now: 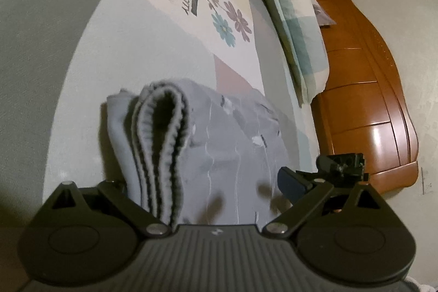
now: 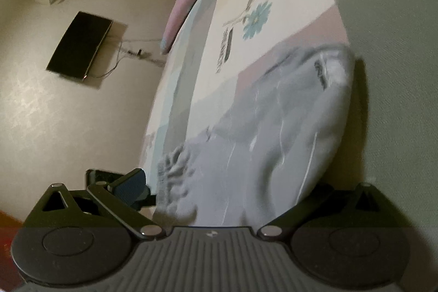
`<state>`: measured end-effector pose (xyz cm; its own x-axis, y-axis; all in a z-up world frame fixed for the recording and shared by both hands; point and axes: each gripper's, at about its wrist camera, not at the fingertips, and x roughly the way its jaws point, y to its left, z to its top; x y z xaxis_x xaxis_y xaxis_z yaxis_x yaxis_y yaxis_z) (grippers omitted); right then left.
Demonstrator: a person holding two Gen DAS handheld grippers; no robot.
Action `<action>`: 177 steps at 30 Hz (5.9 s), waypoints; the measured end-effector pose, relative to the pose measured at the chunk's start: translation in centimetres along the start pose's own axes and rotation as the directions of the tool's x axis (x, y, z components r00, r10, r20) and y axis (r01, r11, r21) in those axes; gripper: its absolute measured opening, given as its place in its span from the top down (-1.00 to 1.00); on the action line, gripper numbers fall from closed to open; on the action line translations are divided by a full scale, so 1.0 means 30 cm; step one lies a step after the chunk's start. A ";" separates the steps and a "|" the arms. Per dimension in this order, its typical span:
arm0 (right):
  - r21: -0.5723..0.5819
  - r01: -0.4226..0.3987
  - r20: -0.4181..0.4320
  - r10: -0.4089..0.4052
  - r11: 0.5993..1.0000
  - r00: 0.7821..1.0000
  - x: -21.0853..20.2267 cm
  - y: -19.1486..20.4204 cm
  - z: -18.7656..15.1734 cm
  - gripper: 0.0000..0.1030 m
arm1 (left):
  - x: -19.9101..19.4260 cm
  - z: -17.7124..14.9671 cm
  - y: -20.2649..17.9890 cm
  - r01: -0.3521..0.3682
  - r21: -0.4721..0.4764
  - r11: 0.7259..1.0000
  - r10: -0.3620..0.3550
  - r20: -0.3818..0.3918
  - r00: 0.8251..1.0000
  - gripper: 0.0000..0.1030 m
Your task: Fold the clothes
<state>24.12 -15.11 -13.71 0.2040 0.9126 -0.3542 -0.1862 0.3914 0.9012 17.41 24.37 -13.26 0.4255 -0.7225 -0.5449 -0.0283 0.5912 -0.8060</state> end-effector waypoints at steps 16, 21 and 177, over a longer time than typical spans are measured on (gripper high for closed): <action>-0.031 -0.083 -0.013 0.082 0.996 0.997 -0.055 0.085 0.000 -1.00 | -0.027 -0.004 -0.085 -0.044 -0.006 0.999 0.044 0.032 0.999 -0.83; -0.092 -0.088 -0.034 0.086 0.992 0.996 -0.084 0.146 -0.004 -1.00 | -0.042 0.000 -0.145 -0.023 0.029 0.999 0.022 0.046 0.999 -0.83; 0.509 0.370 0.686 -0.625 0.778 0.372 -1.364 -0.436 -0.534 0.45 | 1.693 0.153 -1.381 -0.122 0.494 0.861 0.188 -0.085 0.979 0.05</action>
<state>2.81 -55.67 -15.02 0.8516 0.0138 -0.5241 0.4194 0.5818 0.6969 44.37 -35.18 -6.49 0.3337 -0.6267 -0.7042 0.3703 0.7741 -0.5134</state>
